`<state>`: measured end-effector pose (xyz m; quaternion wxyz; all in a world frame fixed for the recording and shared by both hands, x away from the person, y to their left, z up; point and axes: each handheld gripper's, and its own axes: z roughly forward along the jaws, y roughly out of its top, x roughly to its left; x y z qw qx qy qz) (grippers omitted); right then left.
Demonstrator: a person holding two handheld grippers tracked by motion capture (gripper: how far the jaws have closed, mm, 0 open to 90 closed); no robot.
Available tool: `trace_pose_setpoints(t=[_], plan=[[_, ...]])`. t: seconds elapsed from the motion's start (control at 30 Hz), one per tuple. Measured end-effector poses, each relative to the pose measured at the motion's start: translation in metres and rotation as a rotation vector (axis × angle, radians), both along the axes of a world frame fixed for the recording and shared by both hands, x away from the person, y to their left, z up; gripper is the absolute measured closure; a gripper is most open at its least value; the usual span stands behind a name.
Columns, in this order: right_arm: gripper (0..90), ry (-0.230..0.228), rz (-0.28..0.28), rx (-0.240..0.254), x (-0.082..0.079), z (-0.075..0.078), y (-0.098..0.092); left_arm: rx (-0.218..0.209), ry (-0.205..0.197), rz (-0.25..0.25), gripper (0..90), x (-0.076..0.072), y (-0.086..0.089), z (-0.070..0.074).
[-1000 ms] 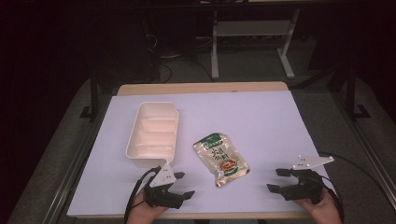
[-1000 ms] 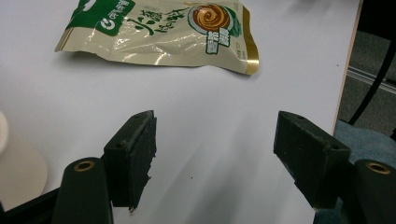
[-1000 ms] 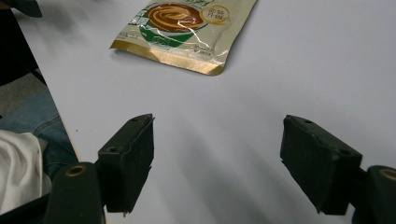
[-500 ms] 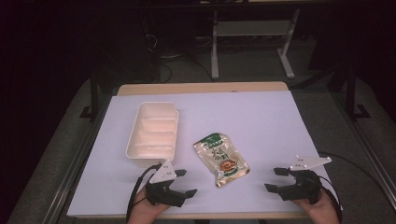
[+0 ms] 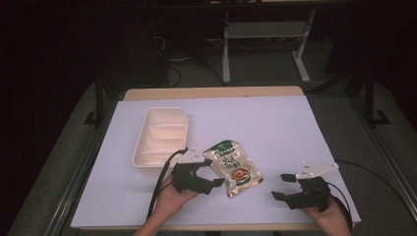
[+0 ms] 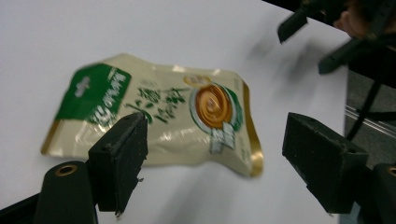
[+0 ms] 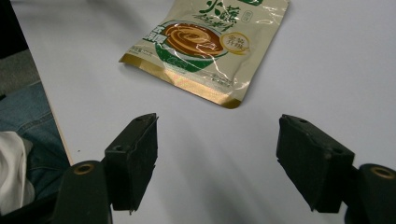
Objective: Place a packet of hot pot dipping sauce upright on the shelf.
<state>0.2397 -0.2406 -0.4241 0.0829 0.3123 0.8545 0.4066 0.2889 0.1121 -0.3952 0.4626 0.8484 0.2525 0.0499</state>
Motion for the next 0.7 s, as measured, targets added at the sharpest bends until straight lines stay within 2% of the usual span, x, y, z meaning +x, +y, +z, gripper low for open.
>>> trace_pose_setpoints(t=[0.13, 0.33, 0.43, 0.5, 0.53, 0.57, 0.63, 0.67, 0.7], plan=[[29.1, -0.011, 0.015, -0.005, 0.002, 0.001, 0.005, -0.011, -0.008, 0.029, 22.9, 0.021, -0.007, 0.012], [29.1, -0.026, 0.027, -0.006, 0.002, 0.003, 0.007, -0.017, 0.034, 0.013, 23.4, 0.050, -0.020, 0.021], [29.0, -0.027, 0.028, -0.005, 0.002, 0.003, 0.007, -0.017, 0.053, 0.008, 24.7, 0.063, -0.028, 0.021], [29.0, -0.027, 0.032, -0.010, 0.003, 0.003, 0.007, -0.004, 0.060, 0.010, 24.8, 0.070, -0.032, 0.021], [29.0, -0.025, 0.030, -0.011, 0.003, 0.003, 0.007, 0.007, 0.069, 0.023, 24.9, 0.078, -0.035, 0.020], [29.0, -0.025, 0.030, -0.011, 0.003, 0.003, 0.007, 0.007, 0.069, 0.023, 25.2, 0.078, -0.035, 0.020], [29.0, -0.034, 0.029, -0.014, 0.003, 0.003, 0.008, 0.008, 0.090, 0.030, 26.0, 0.087, -0.038, 0.018], [29.0, -0.035, 0.034, -0.017, 0.003, 0.003, 0.009, 0.009, 0.115, 0.049, 26.0, 0.095, -0.039, 0.014], [29.0, -0.035, 0.034, -0.017, 0.003, 0.003, 0.009, 0.009, 0.115, 0.049, 26.7, 0.095, -0.039, 0.014]])
